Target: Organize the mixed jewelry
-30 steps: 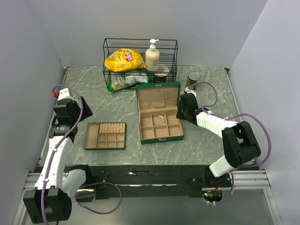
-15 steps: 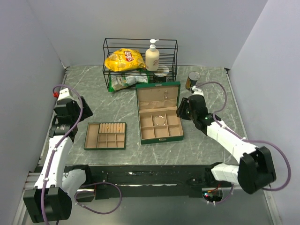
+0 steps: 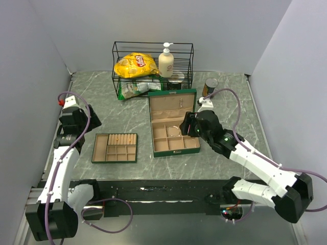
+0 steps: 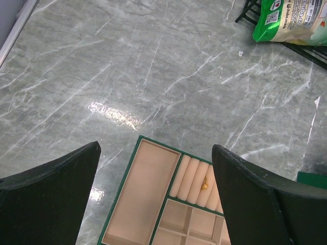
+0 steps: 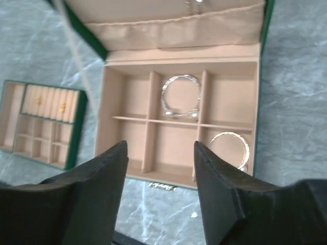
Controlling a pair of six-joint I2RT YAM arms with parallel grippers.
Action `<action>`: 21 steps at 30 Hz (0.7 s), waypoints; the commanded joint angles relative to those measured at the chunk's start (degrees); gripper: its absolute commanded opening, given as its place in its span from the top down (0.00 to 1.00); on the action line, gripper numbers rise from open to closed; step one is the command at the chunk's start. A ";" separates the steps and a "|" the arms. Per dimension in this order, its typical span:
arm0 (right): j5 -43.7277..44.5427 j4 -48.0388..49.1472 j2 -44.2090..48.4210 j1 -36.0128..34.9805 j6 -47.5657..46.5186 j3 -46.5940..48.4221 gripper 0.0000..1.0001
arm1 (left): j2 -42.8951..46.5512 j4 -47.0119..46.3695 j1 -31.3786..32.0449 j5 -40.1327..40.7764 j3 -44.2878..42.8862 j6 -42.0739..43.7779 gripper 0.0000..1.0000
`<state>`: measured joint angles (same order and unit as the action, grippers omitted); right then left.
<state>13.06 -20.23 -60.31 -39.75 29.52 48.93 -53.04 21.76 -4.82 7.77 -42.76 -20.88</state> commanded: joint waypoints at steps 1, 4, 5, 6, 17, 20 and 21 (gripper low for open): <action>-1.80 0.63 3.98 -1.56 0.98 2.40 0.29 | 1.62 -1.37 -0.19 -0.91 -2.15 -0.91 0.04; -2.86 -1.82 3.19 -2.61 0.28 4.86 0.13 | 1.88 -1.54 -0.28 -1.18 -2.15 -0.83 0.04; -3.04 -2.27 2.40 -2.96 0.02 6.17 0.07 | 1.88 -1.46 -0.28 -1.27 -2.15 -0.91 0.04; -3.56 -2.62 2.22 -3.32 -0.16 6.70 0.01 | 1.80 -1.54 -0.19 -1.44 -2.15 -0.83 0.04; -7.89 7.80 -0.60 -3.23 5.63 4.36 0.00 | 3.38 -1.46 -0.19 -1.09 -1.97 -0.74 0.04; -5.06 10.91 1.77 -2.10 10.90 0.30 0.00 | 3.82 -1.46 -0.28 -1.18 -1.80 -0.74 0.04; -5.67 11.09 1.95 -1.57 9.78 -0.06 0.00 | 3.99 -1.54 -0.19 -1.18 -1.80 -0.74 0.04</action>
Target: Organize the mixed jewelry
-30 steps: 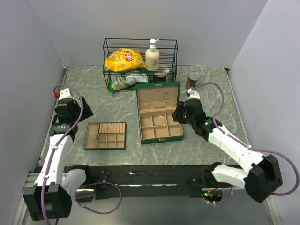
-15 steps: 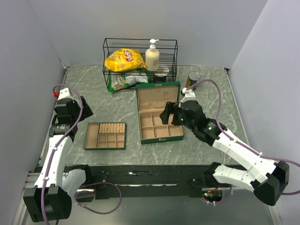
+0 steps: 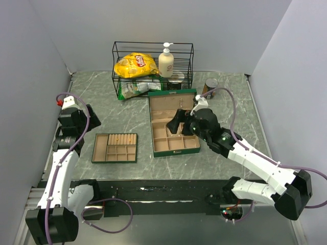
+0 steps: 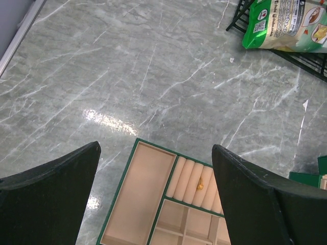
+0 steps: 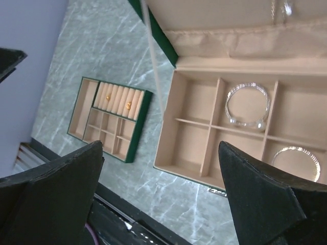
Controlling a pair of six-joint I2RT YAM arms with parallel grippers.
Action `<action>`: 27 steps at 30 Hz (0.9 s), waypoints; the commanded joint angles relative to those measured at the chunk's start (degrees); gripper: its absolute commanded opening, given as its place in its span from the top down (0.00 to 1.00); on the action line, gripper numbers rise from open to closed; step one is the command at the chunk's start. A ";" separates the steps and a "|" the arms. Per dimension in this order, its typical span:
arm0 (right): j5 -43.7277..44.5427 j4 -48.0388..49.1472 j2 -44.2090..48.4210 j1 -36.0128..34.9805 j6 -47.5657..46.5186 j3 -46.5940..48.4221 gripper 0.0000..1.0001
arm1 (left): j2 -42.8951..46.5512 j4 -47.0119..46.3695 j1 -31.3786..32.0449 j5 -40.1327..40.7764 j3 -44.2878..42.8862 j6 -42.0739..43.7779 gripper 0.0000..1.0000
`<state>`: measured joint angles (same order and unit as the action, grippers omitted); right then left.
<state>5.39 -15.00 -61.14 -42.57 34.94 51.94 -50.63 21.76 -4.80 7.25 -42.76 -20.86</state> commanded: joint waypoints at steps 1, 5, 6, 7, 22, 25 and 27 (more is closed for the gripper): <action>0.95 5.60 2.96 1.52 2.78 -2.99 0.00 | 1.68 -1.46 -0.30 -0.65 -1.71 -0.76 0.04; 5.32 -3.18 0.51 1.70 4.08 1.67 0.00 | 1.85 -1.54 -0.30 -0.83 -1.71 -0.76 0.04; 5.33 -2.93 0.59 1.87 3.74 1.58 0.00 | 1.77 -1.63 -0.30 -0.92 -1.80 -0.67 0.04; 5.42 -1.97 1.46 1.79 3.65 0.36 0.00 | 1.76 -1.54 -0.30 -0.92 -1.80 -0.67 0.04; 8.73 -5.81 -14.86 -5.50 0.92 11.76 0.00 | 2.03 -1.46 -0.21 -0.30 -1.62 -0.67 0.04; 12.44 -8.28 -19.86 -9.98 1.18 15.88 0.00 | 1.94 -1.46 -0.30 -0.04 -1.71 -0.58 0.04; 17.19 -10.74 -22.69 -13.76 0.23 18.71 0.00 | 1.85 -1.46 -0.39 0.05 -1.71 -0.58 0.04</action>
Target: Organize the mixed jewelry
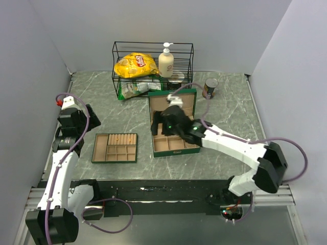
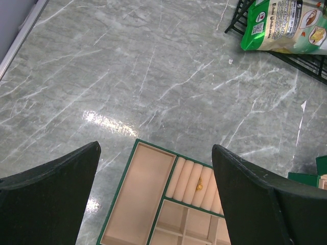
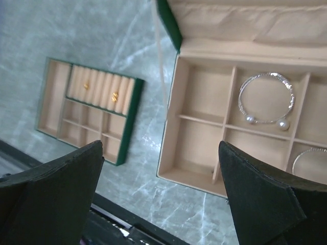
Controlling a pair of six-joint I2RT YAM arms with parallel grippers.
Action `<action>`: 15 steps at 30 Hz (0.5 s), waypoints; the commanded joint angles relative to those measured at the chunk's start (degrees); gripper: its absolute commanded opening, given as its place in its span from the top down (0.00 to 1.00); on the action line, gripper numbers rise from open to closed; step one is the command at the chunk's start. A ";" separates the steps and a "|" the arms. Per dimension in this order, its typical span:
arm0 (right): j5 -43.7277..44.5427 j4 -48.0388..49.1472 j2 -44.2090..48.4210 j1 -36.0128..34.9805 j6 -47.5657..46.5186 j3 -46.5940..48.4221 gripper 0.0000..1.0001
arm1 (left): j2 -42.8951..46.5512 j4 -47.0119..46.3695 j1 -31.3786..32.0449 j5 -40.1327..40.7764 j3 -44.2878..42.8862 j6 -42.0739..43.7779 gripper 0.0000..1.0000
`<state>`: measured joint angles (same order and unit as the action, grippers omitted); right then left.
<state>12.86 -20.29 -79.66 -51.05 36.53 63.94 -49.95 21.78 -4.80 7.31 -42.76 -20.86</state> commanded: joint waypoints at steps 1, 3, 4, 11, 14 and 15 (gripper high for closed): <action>10.68 -5.81 -6.89 -6.51 -2.16 9.33 0.00 | 1.17 -1.39 -0.30 0.07 -1.71 -0.58 0.04; 11.83 -7.55 -9.54 -8.88 -3.83 12.16 0.00 | 1.09 -1.48 -0.30 -0.02 -1.80 -0.49 0.04; 12.36 -8.18 -11.64 -9.50 -3.58 14.43 0.00 | 1.09 -1.48 -0.30 -0.02 -1.80 -0.58 0.04; 5.87 -1.68 -14.73 -10.56 -2.87 14.28 0.00 | 1.17 -1.39 -0.39 0.25 -1.80 -0.58 0.04; 3.40 -3.26 -17.54 -10.56 -0.68 16.03 0.00 | 1.17 -1.48 -0.30 0.34 -1.71 -0.58 0.04; 2.70 -3.61 -18.33 -10.74 -0.24 16.47 0.00 | 1.17 -1.39 -0.30 0.34 -1.71 -0.58 0.04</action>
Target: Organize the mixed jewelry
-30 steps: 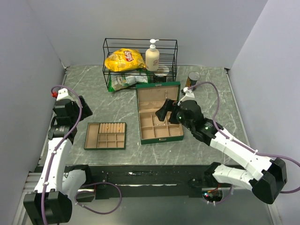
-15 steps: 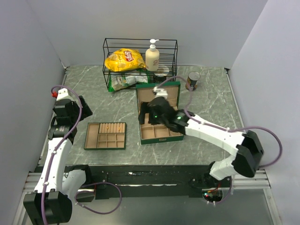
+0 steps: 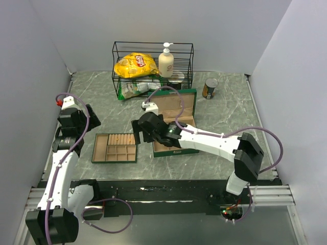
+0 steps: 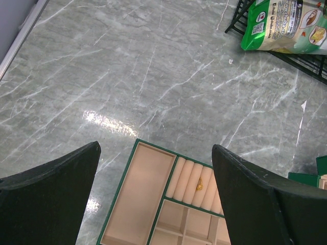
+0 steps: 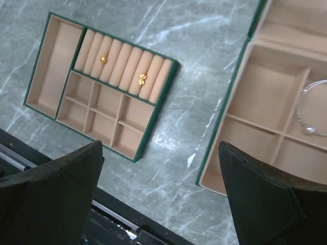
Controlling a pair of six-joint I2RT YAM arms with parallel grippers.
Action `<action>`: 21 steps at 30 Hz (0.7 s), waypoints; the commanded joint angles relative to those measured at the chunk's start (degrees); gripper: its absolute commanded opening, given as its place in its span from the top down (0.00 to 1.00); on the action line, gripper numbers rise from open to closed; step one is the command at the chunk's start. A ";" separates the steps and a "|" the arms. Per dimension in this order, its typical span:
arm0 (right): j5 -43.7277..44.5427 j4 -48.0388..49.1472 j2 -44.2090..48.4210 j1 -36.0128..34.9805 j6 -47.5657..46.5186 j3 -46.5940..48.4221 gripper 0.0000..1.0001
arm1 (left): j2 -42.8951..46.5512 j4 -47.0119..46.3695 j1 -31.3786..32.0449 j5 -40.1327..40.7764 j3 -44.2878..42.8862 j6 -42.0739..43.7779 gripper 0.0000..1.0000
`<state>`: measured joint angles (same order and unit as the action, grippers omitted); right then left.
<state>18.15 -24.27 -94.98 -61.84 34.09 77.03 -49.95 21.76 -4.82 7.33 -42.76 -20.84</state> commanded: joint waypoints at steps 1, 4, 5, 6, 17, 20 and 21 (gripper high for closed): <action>-3.99 0.10 -4.50 0.14 2.82 3.99 0.00 | 1.17 -1.37 -0.28 0.31 -1.71 -0.60 0.04; -6.63 -0.16 -7.23 0.14 5.11 4.61 0.05 | 1.09 -1.28 -0.28 0.58 -1.80 -0.52 0.04; -7.16 0.10 -7.76 0.14 5.98 4.62 0.06 | 1.09 -1.28 -0.28 0.66 -1.71 -0.52 0.04; -7.43 -0.07 -8.81 0.14 6.60 4.88 0.08 | 1.09 -1.37 -0.19 0.67 -1.71 -0.52 0.04; -10.33 -1.39 -16.02 0.14 11.44 8.65 0.25 | 1.00 -1.46 -0.28 0.05 -1.71 -0.43 0.04; -9.19 -3.23 -17.61 0.14 13.28 9.71 0.26 | 1.17 -1.37 -0.28 0.05 -1.71 -0.43 0.04; -8.75 -3.67 -18.39 0.14 13.64 10.24 0.26 | 1.17 -1.45 -0.28 0.05 -1.62 -0.43 0.04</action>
<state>7.84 -25.45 -111.59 -61.84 44.36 83.81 -49.95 21.78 -4.82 7.35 -42.76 -20.84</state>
